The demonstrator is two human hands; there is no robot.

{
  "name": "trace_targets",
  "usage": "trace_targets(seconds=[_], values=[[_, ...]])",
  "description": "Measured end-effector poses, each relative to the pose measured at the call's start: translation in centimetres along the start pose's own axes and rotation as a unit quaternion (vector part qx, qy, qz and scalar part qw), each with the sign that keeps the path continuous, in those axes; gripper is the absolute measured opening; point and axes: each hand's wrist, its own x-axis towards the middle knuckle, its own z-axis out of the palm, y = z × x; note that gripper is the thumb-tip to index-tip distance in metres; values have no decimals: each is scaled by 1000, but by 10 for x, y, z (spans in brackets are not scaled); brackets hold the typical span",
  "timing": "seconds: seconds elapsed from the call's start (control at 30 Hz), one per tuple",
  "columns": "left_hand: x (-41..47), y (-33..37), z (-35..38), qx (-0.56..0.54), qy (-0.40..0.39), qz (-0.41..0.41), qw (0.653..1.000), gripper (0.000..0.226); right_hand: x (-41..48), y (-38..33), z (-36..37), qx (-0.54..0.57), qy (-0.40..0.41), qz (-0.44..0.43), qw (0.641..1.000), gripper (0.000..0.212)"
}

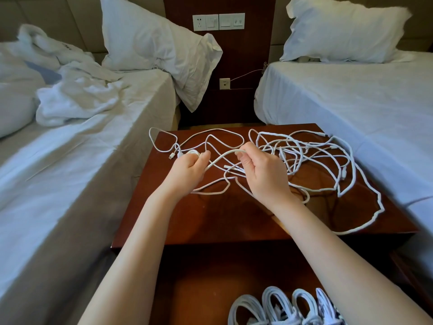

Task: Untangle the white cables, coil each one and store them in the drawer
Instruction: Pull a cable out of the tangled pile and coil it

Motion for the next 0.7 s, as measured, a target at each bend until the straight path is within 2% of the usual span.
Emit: trace_targets(seconds=[0.07, 0.13, 0.23, 0.3, 0.43, 0.6, 0.7], values=[[-4, 6, -4, -61, -95, -21, 993, 53, 0, 2, 1, -5, -3, 21, 1000, 37], [-6, 8, -9, -109, -175, -9, 979, 51, 0, 4, 2, -4, -3, 42, 999, 37], [-8, 8, -16, -155, -221, 33, 962, 42, 0, 6, 2, 9, -12, 65, 998, 38], [-6, 8, -18, -213, -202, 43, 955, 37, 0, 4, 2, 33, -35, 86, 995, 37], [-2, 7, -26, -318, -78, 73, 942, 32, 4, -4, -2, 115, -77, 155, 978, 23], [0, 6, -33, -364, 29, 72, 928, 37, -5, -16, 3, 105, -159, 175, 966, 56], [1, 5, -31, -359, 50, 54, 931, 33, -11, -21, 11, 14, -292, 157, 943, 73]])
